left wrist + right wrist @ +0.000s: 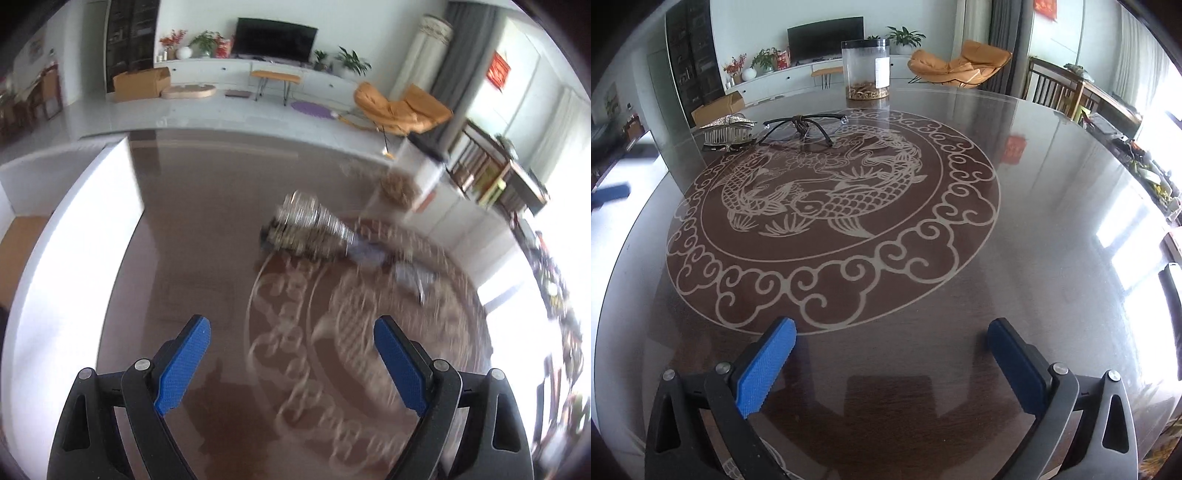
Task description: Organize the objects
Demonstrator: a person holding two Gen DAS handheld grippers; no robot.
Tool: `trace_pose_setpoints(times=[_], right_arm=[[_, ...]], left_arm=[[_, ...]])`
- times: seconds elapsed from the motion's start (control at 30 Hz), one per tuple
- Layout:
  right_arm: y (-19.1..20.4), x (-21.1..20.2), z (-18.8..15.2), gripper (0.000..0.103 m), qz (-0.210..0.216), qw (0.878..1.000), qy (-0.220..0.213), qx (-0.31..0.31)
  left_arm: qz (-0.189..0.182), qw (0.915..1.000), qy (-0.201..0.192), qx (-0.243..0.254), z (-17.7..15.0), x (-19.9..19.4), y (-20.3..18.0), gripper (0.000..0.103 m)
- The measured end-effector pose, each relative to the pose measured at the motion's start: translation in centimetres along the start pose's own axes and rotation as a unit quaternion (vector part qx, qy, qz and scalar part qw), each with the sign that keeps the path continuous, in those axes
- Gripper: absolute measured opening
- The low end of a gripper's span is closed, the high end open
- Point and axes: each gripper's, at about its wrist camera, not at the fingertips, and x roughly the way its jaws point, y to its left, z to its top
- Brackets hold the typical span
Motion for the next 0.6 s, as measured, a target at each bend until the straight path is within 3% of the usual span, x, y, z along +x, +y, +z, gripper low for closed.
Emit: trace_pose_setpoints(times=[0.07,0.13,0.27,0.43,0.6], right_arm=[[0.1,0.1,0.0,0.103,0.000,1.000,0.000,0.000],[0.0,0.1,0.0,0.103,0.000,1.000,0.000,0.000],[0.0,0.1,0.1,0.103,0.000,1.000,0.000,0.000],[0.0,0.1,0.1,0.103,0.001,1.000,0.000,-0.001],[0.0,-0.1,0.0,0.103,0.001,1.000,0.000,-0.001]], left_arm=[[0.010,0.9998,-0.019,-0.003,2.6,1.8,-1.5,0.091],[0.043,0.9983,-0.038,-0.002,4.9,4.0,-2.9,0.091],[0.088,0.9954,-0.039,0.004,7.2,8.4,-4.1,0.091],[0.126,0.9912,-0.019,0.034,6.3,11.9,-3.5,0.091],[0.119,0.9922,-0.012,0.035,4.6,11.4,-0.6,0.091]])
